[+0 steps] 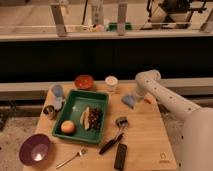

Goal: Wipe tray with sponge

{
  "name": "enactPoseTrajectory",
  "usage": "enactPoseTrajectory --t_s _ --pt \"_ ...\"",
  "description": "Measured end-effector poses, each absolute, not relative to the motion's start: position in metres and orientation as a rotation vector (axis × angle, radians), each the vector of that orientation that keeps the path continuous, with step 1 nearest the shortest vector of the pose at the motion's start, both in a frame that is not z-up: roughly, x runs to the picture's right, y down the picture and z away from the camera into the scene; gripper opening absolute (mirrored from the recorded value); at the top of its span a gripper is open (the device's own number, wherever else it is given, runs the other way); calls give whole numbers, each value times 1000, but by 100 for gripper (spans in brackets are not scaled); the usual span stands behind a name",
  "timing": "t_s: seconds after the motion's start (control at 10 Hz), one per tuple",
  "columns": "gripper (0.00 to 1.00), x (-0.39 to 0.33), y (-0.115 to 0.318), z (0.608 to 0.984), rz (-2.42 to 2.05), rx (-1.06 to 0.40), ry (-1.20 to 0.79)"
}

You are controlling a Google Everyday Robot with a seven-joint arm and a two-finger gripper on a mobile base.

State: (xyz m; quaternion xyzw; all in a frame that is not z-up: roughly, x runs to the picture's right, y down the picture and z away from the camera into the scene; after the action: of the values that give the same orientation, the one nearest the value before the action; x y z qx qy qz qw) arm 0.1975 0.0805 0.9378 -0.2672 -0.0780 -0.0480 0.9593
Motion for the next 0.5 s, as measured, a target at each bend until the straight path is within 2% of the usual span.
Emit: enactPoseTrajectory --t_s 0.5 --pt "80 191 72 954 -113 -574 -149"
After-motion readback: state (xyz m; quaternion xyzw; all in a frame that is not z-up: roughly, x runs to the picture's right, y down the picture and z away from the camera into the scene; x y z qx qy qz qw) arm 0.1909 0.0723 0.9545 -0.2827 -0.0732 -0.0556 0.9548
